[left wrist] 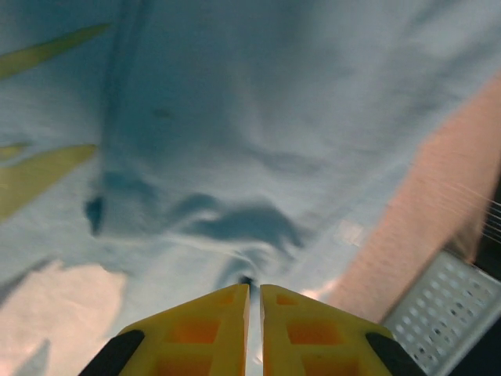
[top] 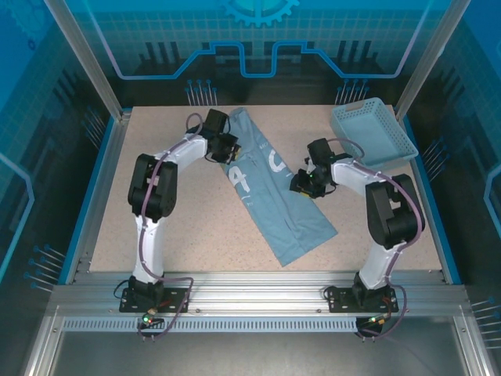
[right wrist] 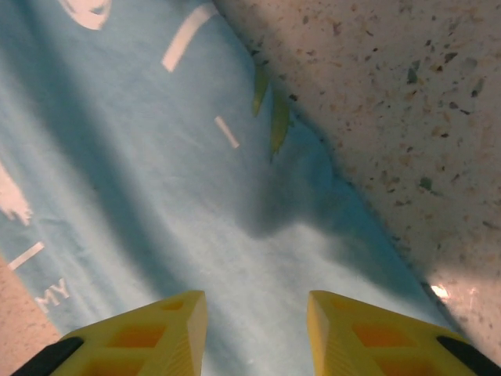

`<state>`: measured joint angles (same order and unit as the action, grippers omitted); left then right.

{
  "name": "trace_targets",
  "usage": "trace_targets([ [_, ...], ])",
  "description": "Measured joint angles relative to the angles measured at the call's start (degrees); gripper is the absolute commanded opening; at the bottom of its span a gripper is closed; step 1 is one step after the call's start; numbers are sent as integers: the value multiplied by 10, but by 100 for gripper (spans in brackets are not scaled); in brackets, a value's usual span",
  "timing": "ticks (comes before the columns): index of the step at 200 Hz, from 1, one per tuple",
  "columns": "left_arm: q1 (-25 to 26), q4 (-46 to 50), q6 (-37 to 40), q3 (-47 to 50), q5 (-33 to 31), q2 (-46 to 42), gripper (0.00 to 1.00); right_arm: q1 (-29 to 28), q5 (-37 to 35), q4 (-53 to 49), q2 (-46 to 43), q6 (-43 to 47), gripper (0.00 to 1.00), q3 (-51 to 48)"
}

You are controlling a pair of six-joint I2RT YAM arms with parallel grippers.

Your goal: Fold and stack the t-shirts

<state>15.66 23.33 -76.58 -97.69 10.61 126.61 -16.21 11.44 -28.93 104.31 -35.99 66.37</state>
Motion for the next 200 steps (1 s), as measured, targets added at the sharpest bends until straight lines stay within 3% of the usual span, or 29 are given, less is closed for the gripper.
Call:
trace_targets([
  [60,0,16,-10,-101,14,105,14,-15,1,-15,23,-17,38,-10],
  [101,2,14,20,-215,46,178,18,-51,43,31,-12,-107,39,-71],
  [150,4,-3,35,-348,84,264,20,-56,76,92,-18,-212,40,-96],
  [200,2,-17,58,-336,81,245,52,-51,42,69,-50,-206,51,-91],
])
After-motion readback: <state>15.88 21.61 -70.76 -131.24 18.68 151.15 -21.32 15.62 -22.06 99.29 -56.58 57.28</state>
